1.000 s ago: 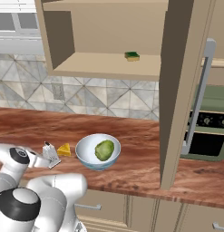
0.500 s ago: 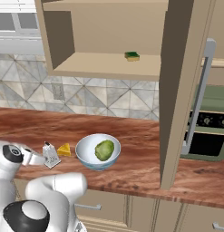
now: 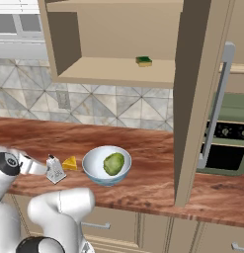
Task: Pick the cheese from the fridge and the cheese grater from the cabinet and place them next to the salad bowl.
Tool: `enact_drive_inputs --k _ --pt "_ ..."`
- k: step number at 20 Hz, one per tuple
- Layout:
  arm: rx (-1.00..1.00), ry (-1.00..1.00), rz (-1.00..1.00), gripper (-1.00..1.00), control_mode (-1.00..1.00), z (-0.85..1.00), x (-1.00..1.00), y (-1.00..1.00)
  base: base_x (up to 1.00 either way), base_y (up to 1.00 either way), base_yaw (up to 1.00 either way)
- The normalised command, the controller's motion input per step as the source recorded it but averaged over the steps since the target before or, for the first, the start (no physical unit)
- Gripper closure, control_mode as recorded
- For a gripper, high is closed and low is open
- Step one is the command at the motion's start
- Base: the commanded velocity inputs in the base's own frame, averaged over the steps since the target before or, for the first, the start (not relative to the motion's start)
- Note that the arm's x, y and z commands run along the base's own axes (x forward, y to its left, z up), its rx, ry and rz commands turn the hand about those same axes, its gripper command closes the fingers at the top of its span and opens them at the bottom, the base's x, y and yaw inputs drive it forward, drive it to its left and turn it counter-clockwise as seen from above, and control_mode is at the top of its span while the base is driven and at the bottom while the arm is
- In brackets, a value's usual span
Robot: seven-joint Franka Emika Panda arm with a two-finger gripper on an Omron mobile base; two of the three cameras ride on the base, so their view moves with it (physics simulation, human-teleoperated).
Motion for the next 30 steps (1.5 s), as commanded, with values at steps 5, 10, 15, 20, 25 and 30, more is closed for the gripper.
enact_drive_inputs --k 5,10,15,20,25,30 --pt "0.0 0.03 0.09 -1.0 -1.0 0.43 -0.21 -0.22 0.0 0.0 0.0" --pt "0.0 0.05 0.13 -1.0 -1.0 0.44 -0.11 -0.26 0.0 0.0 0.0" --pt "0.03 0.06 0.06 -1.0 -1.0 0.46 -0.01 -0.27 0.0 0.0 0.0" --pt "0.03 0.03 0.08 -1.0 -1.0 0.47 -0.08 -0.26 0.0 0.0 0.0" --pt "0.01 0.01 0.06 -1.0 -1.0 0.46 -0.13 -0.3 0.0 0.0 0.0" --pt "0.0 0.04 0.1 -1.0 -1.0 0.39 -0.17 -0.34 0.0 0.0 0.0"
